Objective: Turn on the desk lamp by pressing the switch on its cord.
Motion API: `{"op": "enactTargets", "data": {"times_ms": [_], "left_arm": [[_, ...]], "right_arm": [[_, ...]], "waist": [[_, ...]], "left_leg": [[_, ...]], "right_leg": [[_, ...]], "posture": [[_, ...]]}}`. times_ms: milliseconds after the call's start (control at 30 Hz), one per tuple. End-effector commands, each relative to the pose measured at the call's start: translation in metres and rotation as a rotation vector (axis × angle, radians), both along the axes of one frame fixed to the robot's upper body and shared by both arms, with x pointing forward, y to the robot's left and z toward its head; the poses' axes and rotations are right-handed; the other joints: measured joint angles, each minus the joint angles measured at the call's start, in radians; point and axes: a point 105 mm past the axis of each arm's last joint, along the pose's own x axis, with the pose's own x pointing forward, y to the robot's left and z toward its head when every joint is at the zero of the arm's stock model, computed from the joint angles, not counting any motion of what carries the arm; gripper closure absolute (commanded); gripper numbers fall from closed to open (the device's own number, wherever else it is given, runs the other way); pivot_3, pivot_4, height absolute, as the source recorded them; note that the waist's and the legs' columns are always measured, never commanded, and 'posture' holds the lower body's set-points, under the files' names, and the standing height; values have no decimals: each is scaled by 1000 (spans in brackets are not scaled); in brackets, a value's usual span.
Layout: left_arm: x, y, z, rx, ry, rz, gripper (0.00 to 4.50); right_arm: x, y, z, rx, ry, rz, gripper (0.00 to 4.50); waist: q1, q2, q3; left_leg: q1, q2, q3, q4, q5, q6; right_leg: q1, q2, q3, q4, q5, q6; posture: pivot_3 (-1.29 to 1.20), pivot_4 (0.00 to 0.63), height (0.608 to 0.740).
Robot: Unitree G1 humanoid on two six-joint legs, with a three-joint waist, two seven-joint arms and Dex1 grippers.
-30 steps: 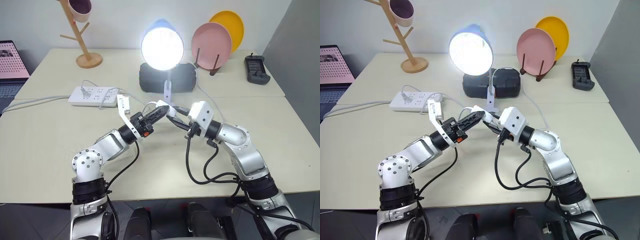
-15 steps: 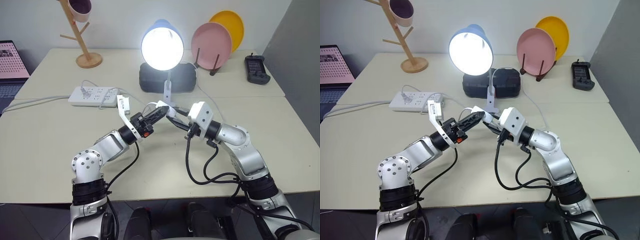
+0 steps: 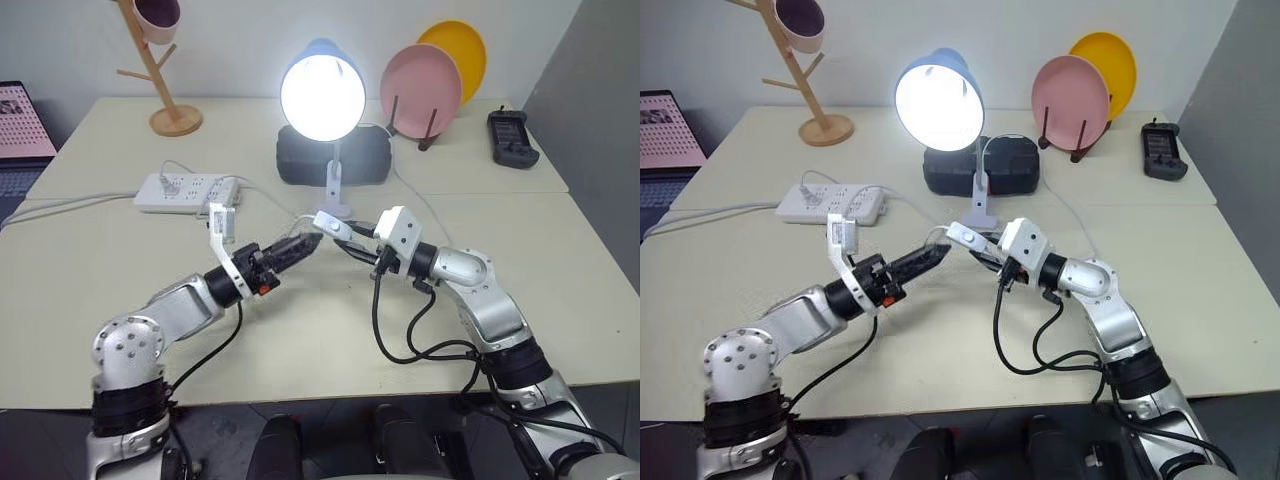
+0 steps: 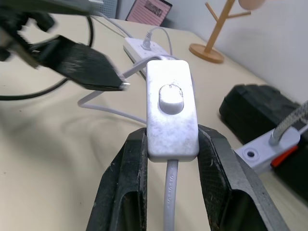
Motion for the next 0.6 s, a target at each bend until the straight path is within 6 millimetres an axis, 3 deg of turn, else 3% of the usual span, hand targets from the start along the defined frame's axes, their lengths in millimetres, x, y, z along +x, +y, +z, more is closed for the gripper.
{"op": "enactTargets", "data": {"times_ms": [33,167,400,467,600], "left_arm": [[-14,7,3,187,-101,-44,50],[-8,32,10,471,-249,0,50],[-3,41,5,735,-404,-56,50],[-2,42,0,752,-405,-73,0],[-1,46,-2,781,-418,-90,0]], "right_arm": [[11,-5,4,12,19,-11,3449],[24,-9,-24,-91,137,-45,3449],[28,-11,-58,-211,275,-33,3449],[30,-13,-59,-211,282,-41,2745],[29,-18,-50,-163,288,-34,1840]], "waist": [[-2,0,0],[-2,0,1],[0,1,1],[0,1,1],[-1,1,1]], "left_leg": [[0,0,0,0,0,0],[0,0,0,0,0,0],[-2,0,2,-2,0,0],[-3,0,2,-3,0,0],[-4,1,2,-4,0,0]], "right_leg": [[0,0,0,0,0,0],[-1,0,0,0,-3,-5],[-2,-1,1,-3,-3,-5],[-3,-1,0,-4,-2,-3],[-5,0,0,-3,-2,-3]], "posture": [[0,150,740],[0,150,740],[0,150,740],[0,150,740],[0,150,740]]}}
